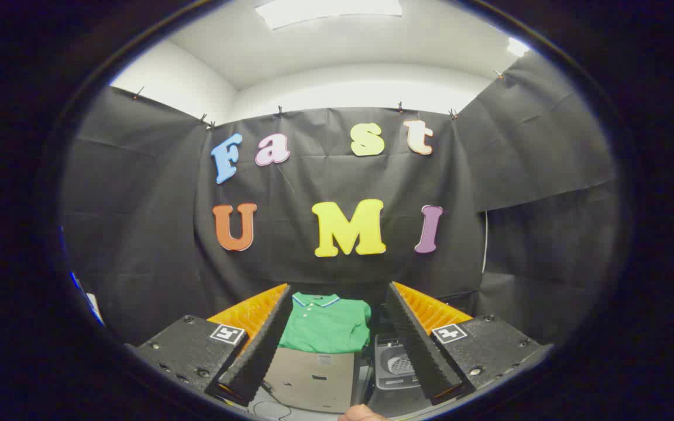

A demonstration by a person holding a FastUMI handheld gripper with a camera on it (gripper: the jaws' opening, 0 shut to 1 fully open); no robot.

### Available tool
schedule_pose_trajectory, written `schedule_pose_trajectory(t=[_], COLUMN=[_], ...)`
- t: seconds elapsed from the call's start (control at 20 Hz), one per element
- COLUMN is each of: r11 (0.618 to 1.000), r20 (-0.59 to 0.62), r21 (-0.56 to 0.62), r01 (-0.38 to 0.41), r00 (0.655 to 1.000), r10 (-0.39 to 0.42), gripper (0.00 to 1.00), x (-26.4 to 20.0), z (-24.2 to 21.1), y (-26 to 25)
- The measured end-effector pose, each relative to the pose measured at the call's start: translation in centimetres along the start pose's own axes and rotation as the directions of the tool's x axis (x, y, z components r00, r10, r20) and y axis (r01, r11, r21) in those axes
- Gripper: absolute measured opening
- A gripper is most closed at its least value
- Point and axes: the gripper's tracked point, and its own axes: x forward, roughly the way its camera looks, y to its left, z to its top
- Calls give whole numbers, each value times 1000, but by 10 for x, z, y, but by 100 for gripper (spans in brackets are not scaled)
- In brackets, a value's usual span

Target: Put the clothes into the washing machine and then close the washing machine lid.

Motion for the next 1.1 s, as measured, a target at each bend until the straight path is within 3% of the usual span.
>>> schedule_pose_trajectory(t=[0.55, 1.1], r11=[999, 999], r20=[20, -22], r21=[0, -17], r01=[-33, -45], r00=[999, 999], r10=[33, 44], gripper=[100, 100], x=[32, 61], z=[11, 13], y=[3, 52])
